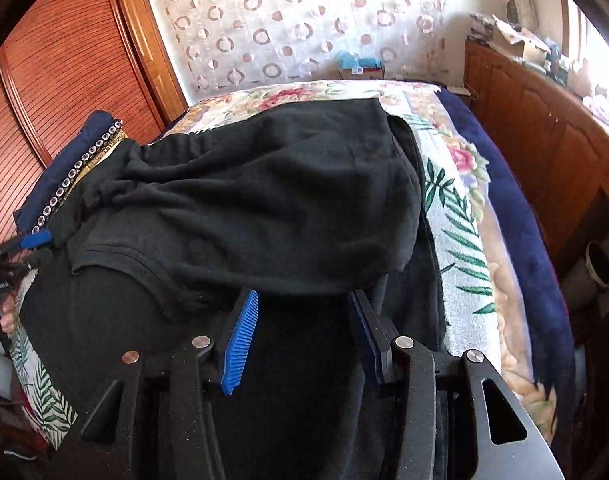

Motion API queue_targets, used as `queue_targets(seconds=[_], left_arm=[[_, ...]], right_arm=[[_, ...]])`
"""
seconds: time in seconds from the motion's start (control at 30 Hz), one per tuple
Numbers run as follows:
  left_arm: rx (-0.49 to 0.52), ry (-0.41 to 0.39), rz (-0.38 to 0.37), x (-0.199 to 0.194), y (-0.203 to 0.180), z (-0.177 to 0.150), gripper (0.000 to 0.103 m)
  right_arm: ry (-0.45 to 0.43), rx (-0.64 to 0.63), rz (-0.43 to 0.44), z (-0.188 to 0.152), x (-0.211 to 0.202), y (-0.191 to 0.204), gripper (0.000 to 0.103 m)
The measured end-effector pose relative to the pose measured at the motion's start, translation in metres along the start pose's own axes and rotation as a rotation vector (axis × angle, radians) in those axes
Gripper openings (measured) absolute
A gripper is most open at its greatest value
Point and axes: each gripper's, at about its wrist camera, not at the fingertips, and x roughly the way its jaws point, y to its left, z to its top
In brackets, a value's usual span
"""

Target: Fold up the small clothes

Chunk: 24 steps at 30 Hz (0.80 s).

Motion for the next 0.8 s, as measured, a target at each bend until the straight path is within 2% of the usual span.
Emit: queue_targets(seconds=[0.23,0.43,0.8], left_arm=[[0.032,0.048,0.049,0.017,-0.005,-0.012,0.080],[0.038,0.042,0.061,0.021,-0.010,-0.016,0.085],[0.005,0.058,0.057,0.022,-0.010,-0.016,0.087]], right_arm=[[0.005,0.047,-0.005,0.024,0.005,-0.018,0.049],[-0.007,0.044,-0.029,0.031,-0.004,-0.022,0.049],[-0.049,-0.021,-0.084,-0.001,0.010,-0.018,0.049]])
